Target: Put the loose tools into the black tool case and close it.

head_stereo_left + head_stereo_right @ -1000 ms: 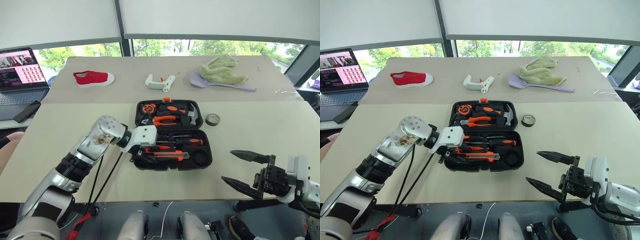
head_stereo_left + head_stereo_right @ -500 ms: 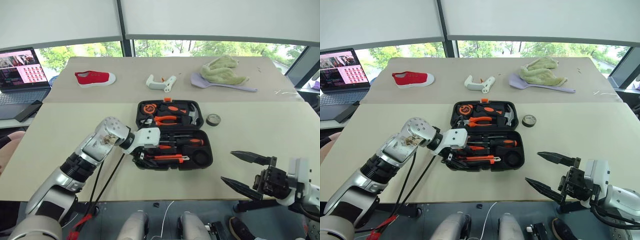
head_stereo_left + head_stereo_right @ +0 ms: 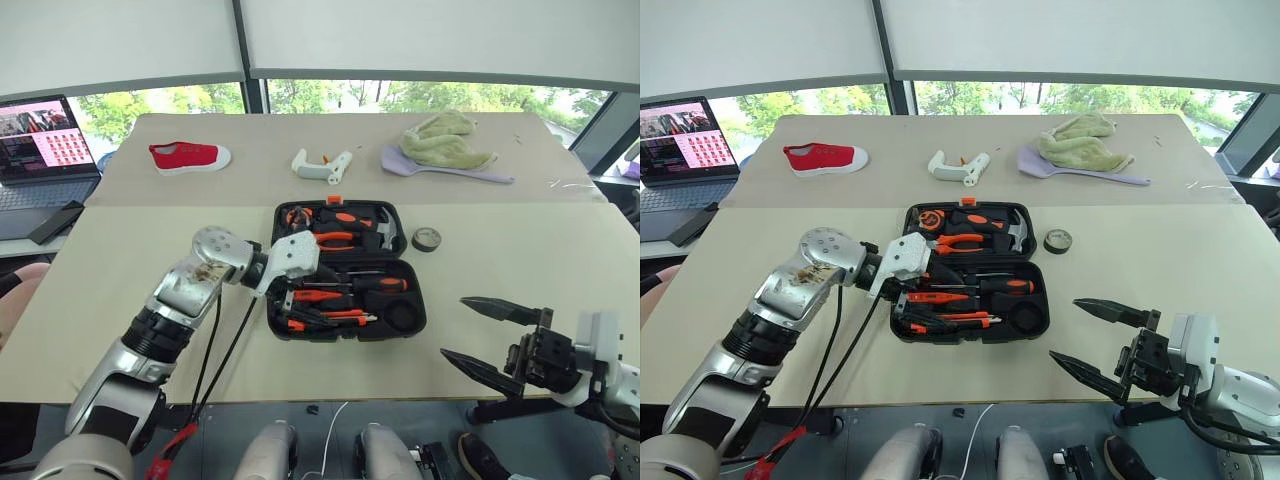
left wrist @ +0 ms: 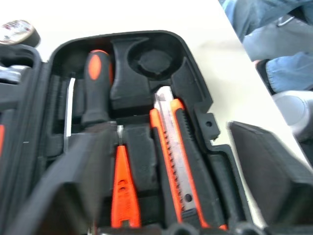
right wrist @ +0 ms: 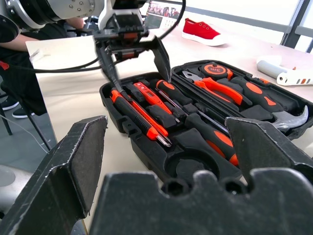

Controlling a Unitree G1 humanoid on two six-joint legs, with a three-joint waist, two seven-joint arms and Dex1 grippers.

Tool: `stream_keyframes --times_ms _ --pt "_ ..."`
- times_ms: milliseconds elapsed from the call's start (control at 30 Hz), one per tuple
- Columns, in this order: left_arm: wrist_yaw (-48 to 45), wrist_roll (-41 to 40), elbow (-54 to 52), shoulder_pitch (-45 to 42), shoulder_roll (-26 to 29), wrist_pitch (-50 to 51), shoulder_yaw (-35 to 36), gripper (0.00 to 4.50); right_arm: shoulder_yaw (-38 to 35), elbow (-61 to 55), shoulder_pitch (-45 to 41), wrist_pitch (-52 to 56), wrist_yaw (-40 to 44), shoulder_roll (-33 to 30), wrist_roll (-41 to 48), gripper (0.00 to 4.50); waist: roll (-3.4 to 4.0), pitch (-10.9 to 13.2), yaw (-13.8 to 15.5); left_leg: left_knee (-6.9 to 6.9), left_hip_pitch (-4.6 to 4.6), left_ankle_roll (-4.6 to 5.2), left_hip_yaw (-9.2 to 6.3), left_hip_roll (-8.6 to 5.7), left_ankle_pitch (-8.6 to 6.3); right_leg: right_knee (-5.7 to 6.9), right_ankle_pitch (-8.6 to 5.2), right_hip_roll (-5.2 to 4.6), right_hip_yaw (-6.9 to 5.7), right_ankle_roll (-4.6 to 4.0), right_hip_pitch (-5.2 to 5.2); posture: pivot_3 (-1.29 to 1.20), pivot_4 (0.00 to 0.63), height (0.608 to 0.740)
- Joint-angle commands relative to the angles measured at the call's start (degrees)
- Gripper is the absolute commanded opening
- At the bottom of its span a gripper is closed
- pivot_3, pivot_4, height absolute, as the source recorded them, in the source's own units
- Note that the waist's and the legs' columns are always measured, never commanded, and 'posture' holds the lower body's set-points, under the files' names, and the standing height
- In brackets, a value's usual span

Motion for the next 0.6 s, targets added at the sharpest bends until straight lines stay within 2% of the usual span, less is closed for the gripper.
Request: stream_keyframes --times_ms 33,200,600 --pt "0.55 3.02 1.39 1.77 0.71 -3.86 -1.85 2.09 0.06 -0.53 -0.49 -1.46 -0.13 0.54 0.31 4.5 0.0 0.0 0.04 0.0 0.0 0.0 0.0 0.0 0.0 0.0 0.0 0.0 0.0 0.0 0.0 0.0 0.15 0.74" --pt "3.48 5.63 1.88 5.4 -1.09 -4.3 -4.17 0.36 -0.3 -0.42 -0.4 -1.57 -0.15 0.57 0.34 4.5 0.01 0.0 0.23 0.01 0.01 0.0 0.0 -0.01 0.0 0.0 0.01 -0.02 0.0 0.01 0.02 0.0 0.15 0.74" --pt "3.86 9.24 2.24 9.02 -1.0 -3.8 -8.51 0.36 -0.02 -0.31 0.17 -1.87 -0.93 1.18 -0.16 4.5 0.11 -0.12 0.55 0.01 0.08 0.04 0.0 -0.01 -0.03 -0.02 0.0 -0.03 0.01 0.02 0.1 0.0 0.15 0.74"
